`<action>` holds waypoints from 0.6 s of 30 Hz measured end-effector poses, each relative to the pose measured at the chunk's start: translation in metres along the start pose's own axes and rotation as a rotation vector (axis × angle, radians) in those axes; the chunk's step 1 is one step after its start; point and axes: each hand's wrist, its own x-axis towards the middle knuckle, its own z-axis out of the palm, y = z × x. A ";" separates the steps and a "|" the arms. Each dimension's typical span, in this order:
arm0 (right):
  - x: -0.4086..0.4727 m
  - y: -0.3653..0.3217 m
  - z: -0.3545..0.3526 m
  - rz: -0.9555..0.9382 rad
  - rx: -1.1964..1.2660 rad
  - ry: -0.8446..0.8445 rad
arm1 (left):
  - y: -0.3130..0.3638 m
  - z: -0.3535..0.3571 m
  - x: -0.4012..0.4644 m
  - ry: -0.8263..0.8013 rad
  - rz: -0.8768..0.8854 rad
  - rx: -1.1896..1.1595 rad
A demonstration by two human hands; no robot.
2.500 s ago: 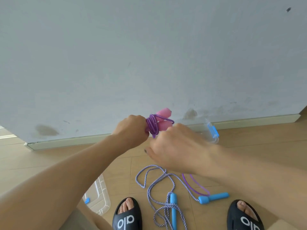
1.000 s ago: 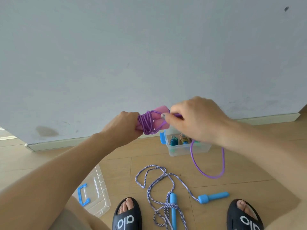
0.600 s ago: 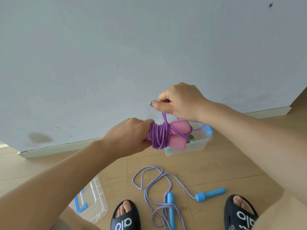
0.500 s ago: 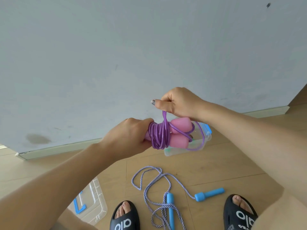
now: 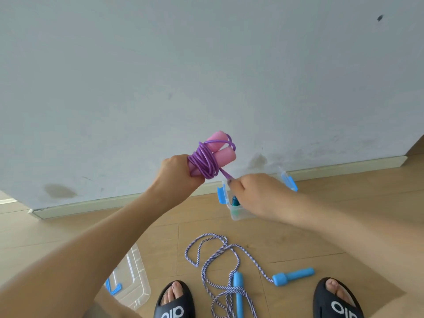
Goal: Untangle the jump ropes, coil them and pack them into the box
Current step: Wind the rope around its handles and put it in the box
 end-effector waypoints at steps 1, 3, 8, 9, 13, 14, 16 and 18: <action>-0.006 -0.001 -0.001 -0.027 -0.117 0.007 | -0.002 0.002 0.001 -0.025 -0.011 0.067; -0.017 -0.007 -0.005 -0.142 -0.331 0.039 | -0.006 0.005 -0.001 -0.081 -0.012 0.230; -0.014 -0.026 -0.040 -0.409 -0.620 0.307 | -0.006 0.005 -0.009 -0.200 0.128 0.501; -0.006 -0.026 -0.046 -0.449 -0.637 0.379 | -0.003 0.005 -0.012 -0.218 0.172 0.524; 0.021 -0.007 -0.062 -0.456 -0.516 0.532 | 0.011 0.008 -0.021 -0.206 0.363 0.515; 0.029 0.001 -0.064 -0.436 -0.459 0.507 | 0.012 0.008 -0.022 -0.185 0.402 0.498; 0.041 0.013 -0.064 -0.347 -0.273 0.382 | 0.012 0.007 -0.026 -0.140 0.504 0.445; 0.045 0.020 -0.061 -0.272 -0.079 0.226 | 0.011 0.008 -0.031 -0.107 0.647 0.405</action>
